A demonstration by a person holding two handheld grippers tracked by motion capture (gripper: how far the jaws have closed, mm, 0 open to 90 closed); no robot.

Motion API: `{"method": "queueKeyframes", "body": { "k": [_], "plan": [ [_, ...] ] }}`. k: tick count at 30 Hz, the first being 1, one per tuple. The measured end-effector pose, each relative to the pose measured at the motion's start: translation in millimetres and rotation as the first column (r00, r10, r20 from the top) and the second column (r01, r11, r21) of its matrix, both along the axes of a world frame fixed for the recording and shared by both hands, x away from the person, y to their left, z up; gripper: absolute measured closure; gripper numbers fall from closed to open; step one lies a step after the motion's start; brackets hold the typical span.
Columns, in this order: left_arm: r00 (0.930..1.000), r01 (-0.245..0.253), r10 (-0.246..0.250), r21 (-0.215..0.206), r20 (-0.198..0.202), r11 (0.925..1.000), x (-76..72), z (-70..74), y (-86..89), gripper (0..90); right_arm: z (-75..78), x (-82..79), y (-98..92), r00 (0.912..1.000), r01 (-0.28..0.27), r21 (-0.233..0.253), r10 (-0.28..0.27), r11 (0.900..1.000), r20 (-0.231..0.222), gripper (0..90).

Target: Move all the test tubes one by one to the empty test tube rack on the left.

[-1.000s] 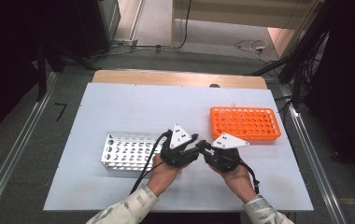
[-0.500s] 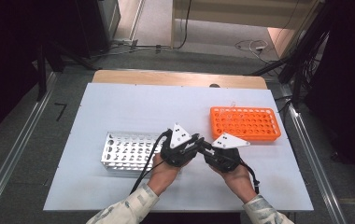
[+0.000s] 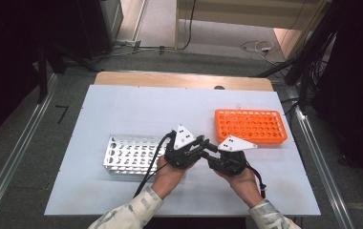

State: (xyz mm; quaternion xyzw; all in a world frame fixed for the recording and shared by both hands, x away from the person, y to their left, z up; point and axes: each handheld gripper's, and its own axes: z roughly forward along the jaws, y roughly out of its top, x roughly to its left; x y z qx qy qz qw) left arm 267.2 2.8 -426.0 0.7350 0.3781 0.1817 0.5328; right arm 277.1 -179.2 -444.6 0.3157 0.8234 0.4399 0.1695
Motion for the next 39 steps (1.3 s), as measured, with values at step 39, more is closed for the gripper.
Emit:
{"method": "queueKeyframes", "body": {
  "k": [39],
  "plan": [
    [0.9827, -0.181, 0.180, 0.022, 0.042, 0.9832, 8.3, 10.9, 50.5, 75.5, 1.2, 2.2, -20.5, 0.9997, 0.007, 0.023, -0.007, 1.000, -0.023, 23.6]
  ]
}}
